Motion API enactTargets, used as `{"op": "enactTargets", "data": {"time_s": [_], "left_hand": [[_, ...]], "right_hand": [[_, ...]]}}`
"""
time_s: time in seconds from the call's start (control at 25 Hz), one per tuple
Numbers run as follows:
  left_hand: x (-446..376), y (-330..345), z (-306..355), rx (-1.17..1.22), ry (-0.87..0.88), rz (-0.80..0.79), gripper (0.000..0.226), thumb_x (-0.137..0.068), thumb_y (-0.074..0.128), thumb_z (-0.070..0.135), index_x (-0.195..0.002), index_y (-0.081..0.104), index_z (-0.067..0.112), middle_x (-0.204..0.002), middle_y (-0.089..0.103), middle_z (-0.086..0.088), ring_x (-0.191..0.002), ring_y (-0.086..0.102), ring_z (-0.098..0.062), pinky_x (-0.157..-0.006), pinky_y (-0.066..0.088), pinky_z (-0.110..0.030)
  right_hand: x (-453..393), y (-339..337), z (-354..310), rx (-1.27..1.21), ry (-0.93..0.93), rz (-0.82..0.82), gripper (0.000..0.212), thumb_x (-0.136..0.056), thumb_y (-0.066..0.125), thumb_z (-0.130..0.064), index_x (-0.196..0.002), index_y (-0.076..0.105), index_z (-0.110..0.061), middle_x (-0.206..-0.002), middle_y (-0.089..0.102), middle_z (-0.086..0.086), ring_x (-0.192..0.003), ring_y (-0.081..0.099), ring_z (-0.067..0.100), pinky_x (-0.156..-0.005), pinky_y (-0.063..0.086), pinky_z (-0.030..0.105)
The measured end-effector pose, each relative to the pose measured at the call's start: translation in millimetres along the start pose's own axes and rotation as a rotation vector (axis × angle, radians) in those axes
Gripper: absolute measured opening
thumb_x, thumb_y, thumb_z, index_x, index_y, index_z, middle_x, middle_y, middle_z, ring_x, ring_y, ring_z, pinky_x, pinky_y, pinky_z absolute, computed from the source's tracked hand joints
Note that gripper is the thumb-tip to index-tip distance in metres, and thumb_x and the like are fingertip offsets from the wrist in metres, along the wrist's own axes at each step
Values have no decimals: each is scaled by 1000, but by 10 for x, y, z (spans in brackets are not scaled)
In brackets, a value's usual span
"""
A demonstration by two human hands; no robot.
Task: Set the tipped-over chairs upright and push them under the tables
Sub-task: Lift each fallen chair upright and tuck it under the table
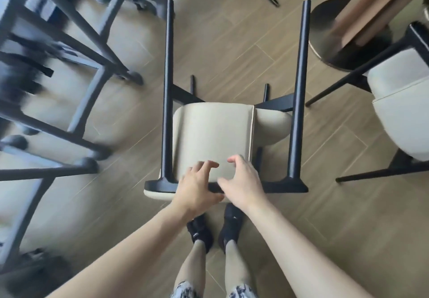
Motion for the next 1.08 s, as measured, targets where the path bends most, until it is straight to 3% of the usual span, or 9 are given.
{"op": "enactTargets", "data": {"time_s": [0.12, 0.28, 0.44, 0.6, 0.76, 1.08], "left_hand": [[-100, 457, -277, -177, -58, -54, 75, -76, 70, 41, -143, 38, 31, -145, 37, 10, -132, 37, -19, -106, 27, -32], [-154, 683, -444, -381, 27, 15, 73, -70, 63, 38, -139, 39, 35, -143, 35, 12, -130, 37, -18, -112, 19, -31], [-218, 742, -544, -515, 97, 62, 70, -70, 67, 22, -135, 45, 31, -138, 41, 6, -122, 44, -22, -104, 32, -32], [-302, 754, -567, -617, 128, 92, 61, -71, 66, 12, -129, 50, 26, -128, 49, 1, -111, 50, -27, -90, 41, -35], [-323, 761, -563, -696, 168, 98, 56, -67, 69, 10, -120, 54, 22, -117, 55, -2, -102, 53, -29, -84, 44, -37], [-374, 698, -530, -781, 290, 13, 49, -51, 79, 9, -95, 57, 14, -94, 56, -6, -76, 54, -29, -54, 43, -34]], "right_hand": [[-149, 317, 314, 312, -60, -95, 66, -78, 65, -32, -138, 40, -26, -136, 44, 1, -133, 39, 23, -110, 32, 39], [-205, 559, 559, 678, -218, -74, 67, -71, 70, -33, -131, 42, -26, -129, 42, 0, -127, 40, 24, -116, 15, 43], [-299, 646, 662, 866, -332, 52, 64, -67, 79, -19, -124, 49, -23, -120, 49, 4, -114, 49, 28, -102, 36, 45], [-423, 654, 713, 962, -421, 89, 65, -63, 81, -13, -116, 46, -23, -108, 49, 3, -103, 50, 26, -76, 40, 41], [-433, 678, 724, 998, -430, 100, 63, -61, 84, -14, -112, 48, -21, -104, 49, 3, -100, 51, 26, -71, 41, 41], [-426, 658, 666, 1044, -515, 10, 54, -64, 76, -4, -106, 44, -17, -100, 46, 4, -95, 50, 26, -58, 39, 36]]}}
Point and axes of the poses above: each hand's wrist, its own x-axis away from the middle knuckle, its own y-axis out of the palm, z = x × y, the point moved 5 cm from there along -x, towards the middle knuckle
